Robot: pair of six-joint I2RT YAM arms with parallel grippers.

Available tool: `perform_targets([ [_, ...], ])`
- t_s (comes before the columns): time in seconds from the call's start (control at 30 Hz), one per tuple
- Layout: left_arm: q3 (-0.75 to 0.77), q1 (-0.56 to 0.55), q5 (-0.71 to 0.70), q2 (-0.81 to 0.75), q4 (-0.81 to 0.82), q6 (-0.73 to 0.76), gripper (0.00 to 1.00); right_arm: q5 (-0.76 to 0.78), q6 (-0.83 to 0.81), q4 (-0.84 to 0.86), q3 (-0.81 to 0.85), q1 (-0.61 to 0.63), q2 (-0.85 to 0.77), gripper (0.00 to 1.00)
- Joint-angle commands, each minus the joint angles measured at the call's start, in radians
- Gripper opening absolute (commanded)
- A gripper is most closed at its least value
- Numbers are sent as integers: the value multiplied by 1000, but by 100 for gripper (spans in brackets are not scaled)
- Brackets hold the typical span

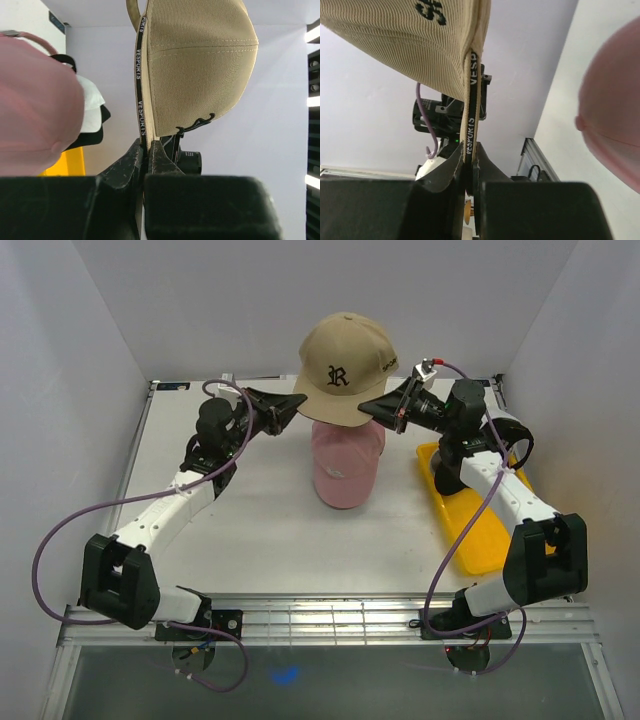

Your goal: Stack the hats

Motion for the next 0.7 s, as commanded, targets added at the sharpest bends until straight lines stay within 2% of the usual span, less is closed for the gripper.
perform_targets([
  [0.0,-42,-68,51,-28,-6,51,0,-76,-188,-131,-17,30,-2,8],
  [0.37,-165,-89,41,-79,-6,83,0,-68,-364,-271,-91,30,-22,8],
  [0.67,-230,-91,46,-113,-6,84,0,-57,-433,-344,-123,30,-41,8],
])
